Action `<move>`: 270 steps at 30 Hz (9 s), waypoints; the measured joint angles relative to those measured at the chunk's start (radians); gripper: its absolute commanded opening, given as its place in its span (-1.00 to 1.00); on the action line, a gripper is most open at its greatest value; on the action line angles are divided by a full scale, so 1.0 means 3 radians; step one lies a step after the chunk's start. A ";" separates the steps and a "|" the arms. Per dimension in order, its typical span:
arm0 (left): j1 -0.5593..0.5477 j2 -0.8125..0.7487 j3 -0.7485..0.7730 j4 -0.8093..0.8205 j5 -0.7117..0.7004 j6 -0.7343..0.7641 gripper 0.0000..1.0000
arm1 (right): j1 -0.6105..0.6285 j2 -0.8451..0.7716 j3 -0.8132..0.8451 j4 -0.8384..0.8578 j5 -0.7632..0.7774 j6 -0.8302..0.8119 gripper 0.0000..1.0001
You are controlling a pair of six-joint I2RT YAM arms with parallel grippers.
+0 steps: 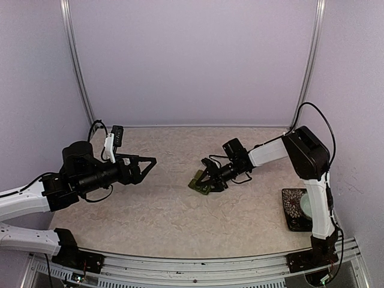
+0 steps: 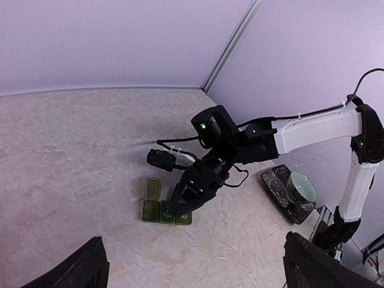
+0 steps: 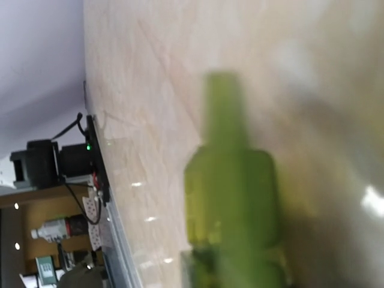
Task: Sort the pills into containers
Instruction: Place the pill container at the center of the board, then adjust the pill container at the center of the board, then position the pill container at the center of the board, then pick up the pill bottle from the center of the board.
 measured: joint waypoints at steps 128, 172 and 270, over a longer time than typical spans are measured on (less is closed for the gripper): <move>0.0034 -0.0066 -0.0099 -0.0043 -0.0075 -0.0004 0.97 | -0.0038 -0.0406 -0.0629 0.0354 0.0277 -0.0736 -0.52; 0.0034 -0.0294 -0.0192 -0.0052 -0.0099 -0.0019 0.98 | -0.0112 -0.0407 -0.0918 0.1452 0.0734 -0.0354 -0.29; 0.1265 0.2104 0.0785 -0.0712 -0.0952 0.0373 0.30 | -0.0170 -0.2500 -0.1938 0.0698 0.2302 -0.0540 0.95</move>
